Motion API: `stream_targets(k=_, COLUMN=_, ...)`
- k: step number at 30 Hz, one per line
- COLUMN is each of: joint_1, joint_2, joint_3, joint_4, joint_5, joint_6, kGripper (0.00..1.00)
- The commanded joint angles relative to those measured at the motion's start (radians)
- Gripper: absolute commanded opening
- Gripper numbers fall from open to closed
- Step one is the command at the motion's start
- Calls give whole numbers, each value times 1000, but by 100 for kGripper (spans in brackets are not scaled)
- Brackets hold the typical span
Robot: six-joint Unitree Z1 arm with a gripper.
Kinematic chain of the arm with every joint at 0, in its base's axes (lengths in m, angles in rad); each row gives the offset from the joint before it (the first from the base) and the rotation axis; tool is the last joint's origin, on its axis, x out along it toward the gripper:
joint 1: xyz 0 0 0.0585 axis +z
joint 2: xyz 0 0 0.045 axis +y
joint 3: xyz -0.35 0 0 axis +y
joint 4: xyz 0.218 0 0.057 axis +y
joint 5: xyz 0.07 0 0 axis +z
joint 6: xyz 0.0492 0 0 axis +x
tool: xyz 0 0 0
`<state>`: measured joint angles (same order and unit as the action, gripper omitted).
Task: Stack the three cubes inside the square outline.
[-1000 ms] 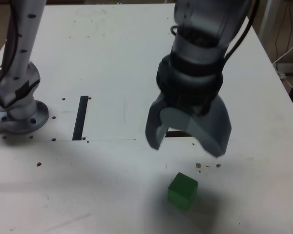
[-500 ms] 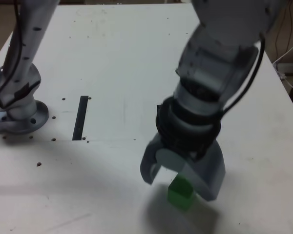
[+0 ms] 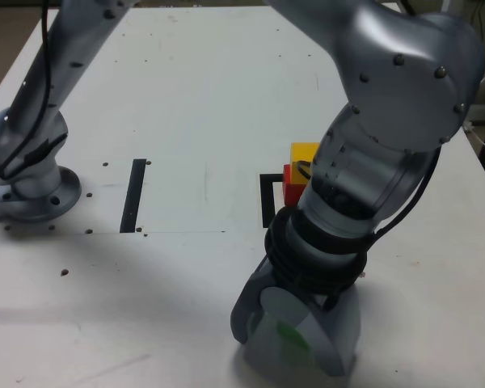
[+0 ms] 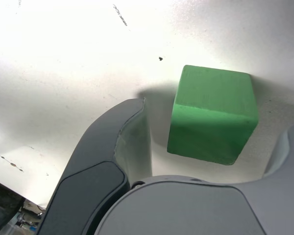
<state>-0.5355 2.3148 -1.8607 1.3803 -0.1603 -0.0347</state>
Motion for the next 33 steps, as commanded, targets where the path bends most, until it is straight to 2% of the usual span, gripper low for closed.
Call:
stream_targets(k=1, joint_1=0, joint_2=5, joint_3=-4, joint_4=0, joint_5=7, joint_6=-3, kGripper=33)
stream_targets(k=3, joint_1=0, joint_2=5, joint_3=-8, joint_4=0, joint_5=14, joint_6=-2, kGripper=25)
stream_targets(k=6, joint_1=0, joint_2=6, joint_3=-11, joint_4=0, joint_5=17, joint_6=0, kGripper=21)
stream_targets(k=33, joint_1=0, joint_2=10, joint_3=-26, joint_4=11, joint_5=13, joint_6=1, kGripper=20)
